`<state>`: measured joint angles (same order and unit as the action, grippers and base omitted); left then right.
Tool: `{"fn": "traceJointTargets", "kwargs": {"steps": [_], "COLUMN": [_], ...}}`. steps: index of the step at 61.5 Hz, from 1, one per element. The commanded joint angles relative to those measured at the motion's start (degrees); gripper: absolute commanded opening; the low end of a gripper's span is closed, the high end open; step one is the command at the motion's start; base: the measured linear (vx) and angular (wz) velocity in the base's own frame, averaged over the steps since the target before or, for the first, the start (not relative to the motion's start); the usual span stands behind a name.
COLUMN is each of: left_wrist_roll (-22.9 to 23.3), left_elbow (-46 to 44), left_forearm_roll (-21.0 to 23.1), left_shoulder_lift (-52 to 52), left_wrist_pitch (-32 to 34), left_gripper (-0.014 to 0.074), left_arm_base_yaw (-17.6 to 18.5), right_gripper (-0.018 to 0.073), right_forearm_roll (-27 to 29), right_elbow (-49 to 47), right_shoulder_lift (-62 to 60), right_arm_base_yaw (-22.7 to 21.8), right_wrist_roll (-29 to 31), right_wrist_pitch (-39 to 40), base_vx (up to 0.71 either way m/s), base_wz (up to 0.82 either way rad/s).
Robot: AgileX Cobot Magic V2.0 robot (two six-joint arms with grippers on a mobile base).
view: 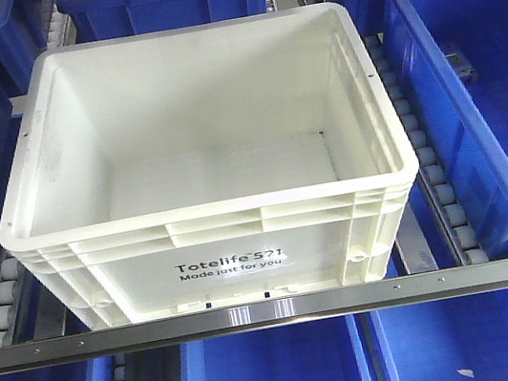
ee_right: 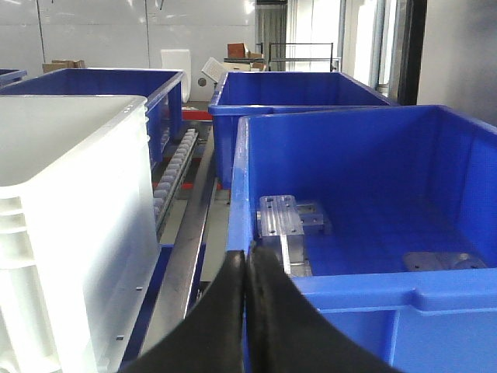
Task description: Move bin from left to right shelf
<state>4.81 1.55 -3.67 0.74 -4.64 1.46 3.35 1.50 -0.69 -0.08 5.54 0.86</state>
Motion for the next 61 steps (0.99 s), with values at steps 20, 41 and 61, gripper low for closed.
{"fn": "traceJointTargets", "kwargs": {"steps": [20, 41, 61], "left_wrist_roll": [0.5, 0.5, 0.5], "left_elbow": [-1.3, -1.3, -1.3], "left_forearm_roll": [0.0, 0.0, 0.0], "left_shoulder_lift": [0.6, 0.6, 0.6], "left_wrist_pitch": [4.6, 4.6, 4.6], "left_gripper": [-0.0007, -0.0007, -0.0007], "left_arm_base_yaw": [-0.2, -0.2, -0.2], "right_gripper": [-0.0008, -0.0008, -0.0008], "right_forearm_roll": [-0.2, -0.2, -0.2], "right_elbow": [0.7, 0.7, 0.7], "right_shoulder_lift": [-0.8, -0.8, -0.8], "right_arm_base_yaw": [0.6, 0.5, 0.5], "right_wrist_roll": [0.7, 0.7, 0.7], "right_wrist_pitch": [3.8, 3.8, 3.8], "base_vx": [0.0, 0.0, 0.0], "base_wz": [0.0, 0.0, 0.0]}}
